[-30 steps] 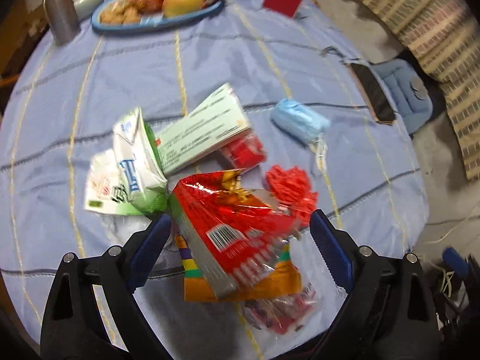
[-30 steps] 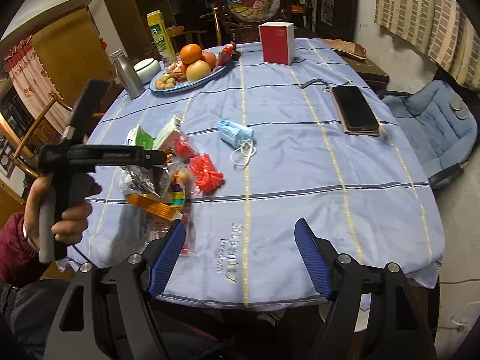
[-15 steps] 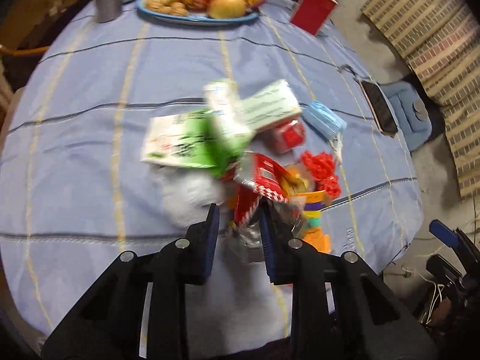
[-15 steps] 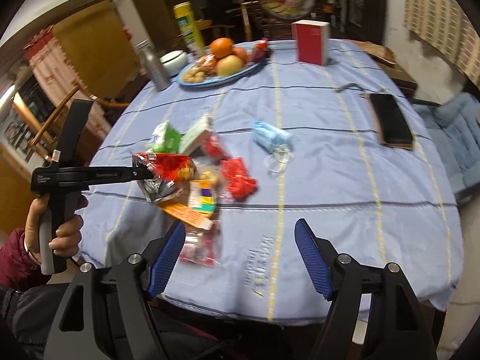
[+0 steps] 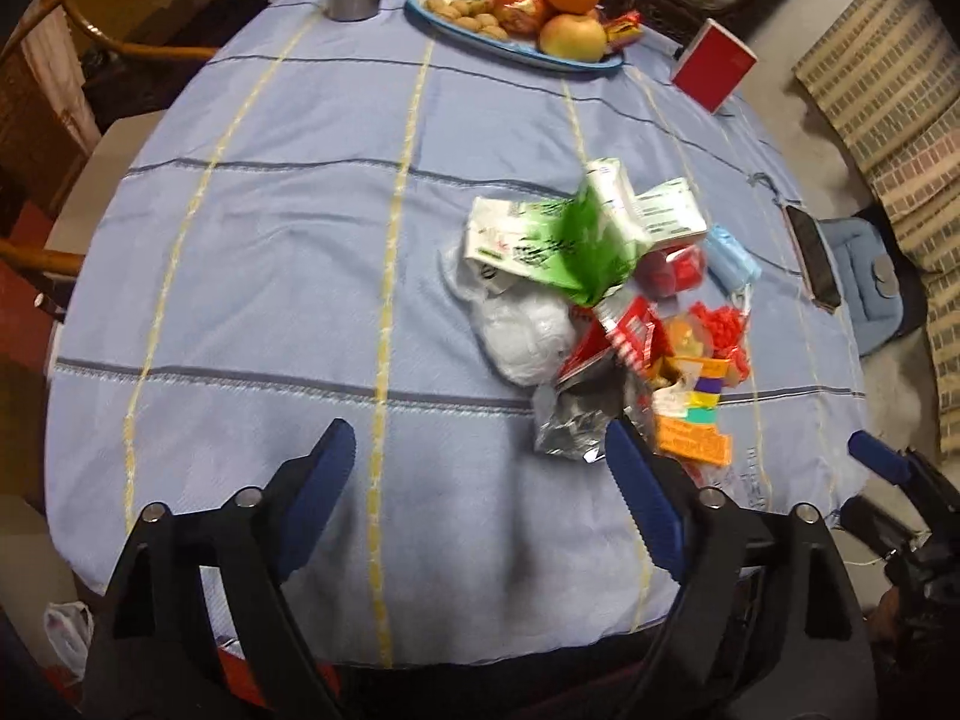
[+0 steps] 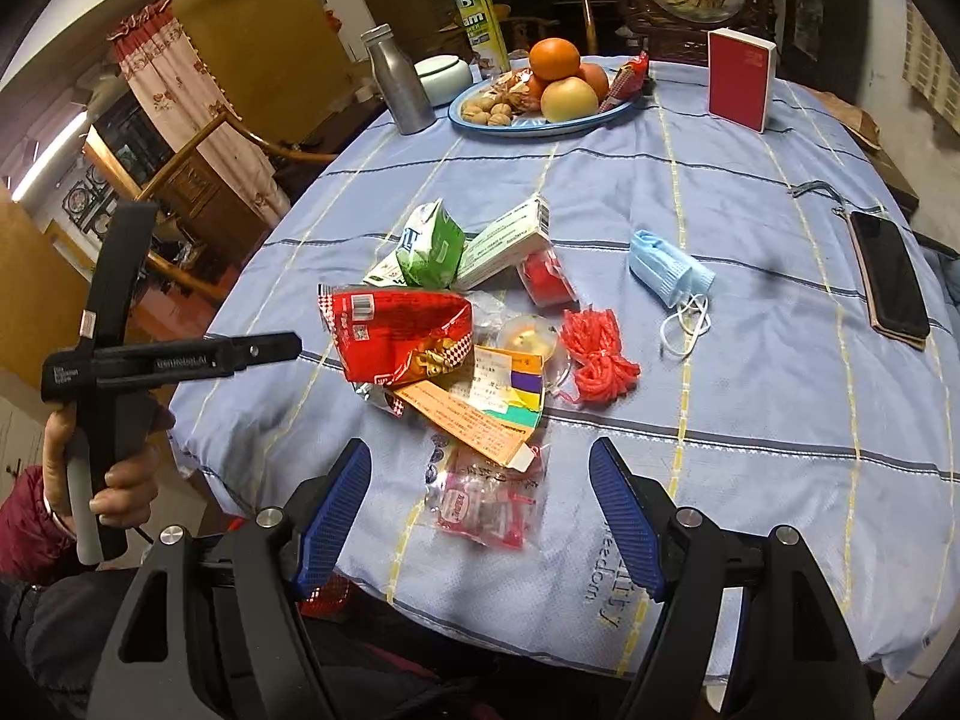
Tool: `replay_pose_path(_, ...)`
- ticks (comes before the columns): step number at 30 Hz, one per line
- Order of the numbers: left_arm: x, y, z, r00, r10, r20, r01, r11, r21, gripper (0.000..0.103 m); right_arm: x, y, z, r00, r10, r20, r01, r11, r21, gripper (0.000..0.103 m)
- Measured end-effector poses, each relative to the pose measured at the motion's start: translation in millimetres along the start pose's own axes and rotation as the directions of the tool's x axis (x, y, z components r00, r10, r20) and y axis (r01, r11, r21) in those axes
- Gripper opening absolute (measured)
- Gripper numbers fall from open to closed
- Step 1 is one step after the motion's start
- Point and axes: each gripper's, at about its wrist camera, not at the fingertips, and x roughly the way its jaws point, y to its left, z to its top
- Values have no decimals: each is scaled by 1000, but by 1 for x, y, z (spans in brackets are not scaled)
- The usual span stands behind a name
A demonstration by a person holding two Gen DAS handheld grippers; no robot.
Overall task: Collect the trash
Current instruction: 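Grasp the red snack bag with the left tool and lift it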
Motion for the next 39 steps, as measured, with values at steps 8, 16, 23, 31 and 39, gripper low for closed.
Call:
replay_pose_path(8, 37, -49, 28, 994, -93, -59, 100, 986, 133, 86, -24, -33, -20, 995, -98, 30, 93, 986, 138, 75)
replay_pose_path(16, 69, -60, 31, 994, -66, -87, 80, 984, 162, 41, -33, -49, -35, 989, -145, 29, 136, 967, 217, 75)
replay_pose_path(23, 11, -32, 26, 997, -67, 38, 61, 988, 141, 30, -5, -41, -12, 1000, -28, -5, 29, 981, 190, 75)
replay_pose_path(31, -21, 29, 6, 996, -1, 85, 5, 999, -44, 30, 51, -19, 11, 990, 45, -137, -38, 998, 59, 75)
replay_pose_path(39, -45, 63, -32, 992, 64, 109, -42, 980, -196, 30, 107, -16, 20, 969, 52, -243, -56, 998, -11, 75)
